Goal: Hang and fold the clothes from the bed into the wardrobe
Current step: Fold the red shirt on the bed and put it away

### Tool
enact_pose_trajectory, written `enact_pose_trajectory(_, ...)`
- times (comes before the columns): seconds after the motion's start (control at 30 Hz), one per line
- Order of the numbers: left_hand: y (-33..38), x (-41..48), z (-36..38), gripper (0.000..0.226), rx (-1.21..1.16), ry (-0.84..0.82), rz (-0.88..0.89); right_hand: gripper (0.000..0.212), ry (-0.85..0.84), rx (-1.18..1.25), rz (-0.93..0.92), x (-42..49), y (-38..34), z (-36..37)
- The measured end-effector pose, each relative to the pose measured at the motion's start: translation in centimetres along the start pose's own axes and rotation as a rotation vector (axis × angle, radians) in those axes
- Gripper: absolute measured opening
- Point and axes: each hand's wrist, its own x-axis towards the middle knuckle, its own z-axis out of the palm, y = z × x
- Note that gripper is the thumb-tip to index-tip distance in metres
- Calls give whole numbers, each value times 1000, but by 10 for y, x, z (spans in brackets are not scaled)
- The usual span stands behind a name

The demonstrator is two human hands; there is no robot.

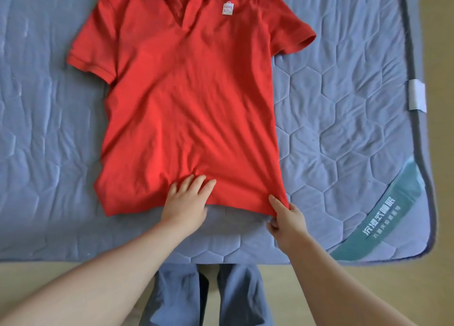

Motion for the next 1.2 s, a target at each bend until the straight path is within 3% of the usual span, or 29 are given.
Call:
enact_pose_trajectory(0.07,0,-2,8,72,-8,65,26,22,73,-3,5,3,3,-6)
enact_pose_trajectory(0.17,1,-3,12,59,-195,96,-15,29,111,235,26,11,5,-6)
enact_pose_trajectory(0.27,1,-9,13,40,-539,237,-209,13,-17,441,88,13,10,4)
enact_pose_trajectory(0.3,2,-11,12,32,-654,339,-331,4,-79,478,120,10,12,9)
enact_pose_trajectory(0.4,-6,-15,18,18,-907,551,-848,19,-189,542,183,-1,16,23)
enact_pose_trajectory(0.5,-29,-20,27,26,-1315,586,-1413,8,-207,502,259,-6,22,33)
enact_pose_trajectory(0.57,-40,-23,23,34,-1705,515,-1560,6,-164,491,297,-4,23,35)
enact_pose_trajectory(0.7,-71,-26,9,31,-2087,426,-1512,11,0,490,227,3,24,30)
enact_pose_trajectory(0.83,-98,-31,3,19,-2109,380,-1451,12,43,479,180,2,26,31)
enact_pose_trajectory(1.03,-115,-45,-9,9,-2232,613,-1321,12,92,515,179,-4,22,41)
enact_pose_trajectory(1.2,-139,-62,-5,9,-2451,671,-1263,14,112,504,176,1,24,38)
